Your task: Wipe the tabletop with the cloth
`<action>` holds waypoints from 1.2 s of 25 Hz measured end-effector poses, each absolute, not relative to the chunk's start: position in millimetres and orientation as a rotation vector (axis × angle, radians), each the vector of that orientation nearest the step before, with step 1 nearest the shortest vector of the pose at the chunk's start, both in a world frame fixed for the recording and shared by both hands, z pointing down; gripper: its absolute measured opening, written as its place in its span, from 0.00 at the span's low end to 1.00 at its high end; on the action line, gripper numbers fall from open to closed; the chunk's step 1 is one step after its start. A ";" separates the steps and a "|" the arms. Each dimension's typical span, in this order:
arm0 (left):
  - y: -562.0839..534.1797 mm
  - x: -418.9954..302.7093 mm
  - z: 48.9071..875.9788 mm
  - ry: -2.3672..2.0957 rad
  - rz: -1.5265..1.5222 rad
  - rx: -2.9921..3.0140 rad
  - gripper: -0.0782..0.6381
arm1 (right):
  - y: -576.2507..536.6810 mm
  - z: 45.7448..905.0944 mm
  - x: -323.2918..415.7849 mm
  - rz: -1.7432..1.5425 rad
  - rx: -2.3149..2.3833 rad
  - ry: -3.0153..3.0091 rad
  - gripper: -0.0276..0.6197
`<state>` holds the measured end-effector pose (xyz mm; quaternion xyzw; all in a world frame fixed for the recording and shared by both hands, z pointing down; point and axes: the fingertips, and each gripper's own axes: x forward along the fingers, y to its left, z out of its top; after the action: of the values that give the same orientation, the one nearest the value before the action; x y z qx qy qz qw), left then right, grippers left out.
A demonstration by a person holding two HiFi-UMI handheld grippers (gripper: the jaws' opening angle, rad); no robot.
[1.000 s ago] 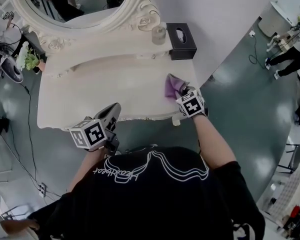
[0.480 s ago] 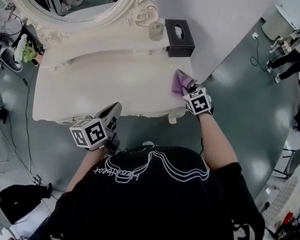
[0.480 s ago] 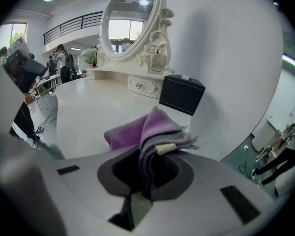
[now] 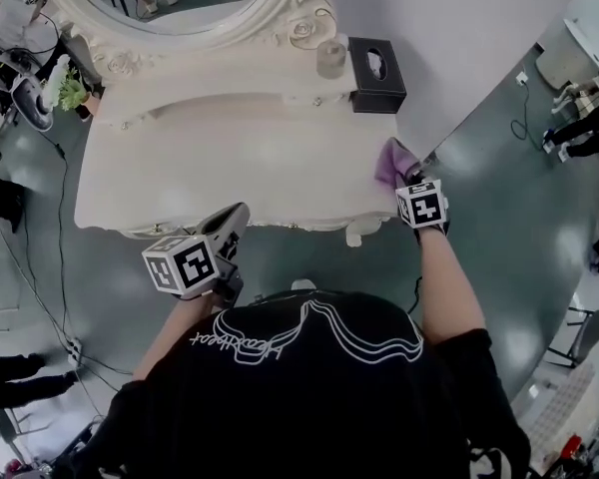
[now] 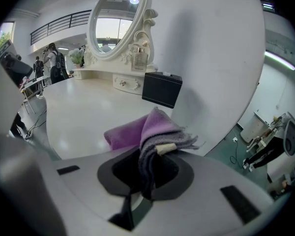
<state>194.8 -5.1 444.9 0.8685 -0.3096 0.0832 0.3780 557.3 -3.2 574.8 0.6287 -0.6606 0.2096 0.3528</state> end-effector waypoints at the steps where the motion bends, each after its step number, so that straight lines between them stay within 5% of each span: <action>1: -4.2 192.1 443.2 -0.790 0.208 2.223 0.12 | -0.6 574.4 560.3 0.550 1.642 -1.691 0.12; 8: 1.5 153.2 419.2 -0.809 0.159 2.239 0.11 | 19.2 550.9 539.3 0.673 1.716 -1.750 0.12; 21: 26.7 75.5 366.2 -0.821 0.065 2.322 0.12 | 28.8 383.4 258.9 0.498 1.366 -2.625 0.12; 30: 54.1 49.2 346.7 -0.778 0.006 2.380 0.11 | 64.3 365.5 161.0 0.488 1.219 -2.757 0.12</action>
<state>49.2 54.1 346.7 0.9026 -0.2952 0.0022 0.3133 161.0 64.3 365.5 0.3987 -0.9020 0.1597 0.0442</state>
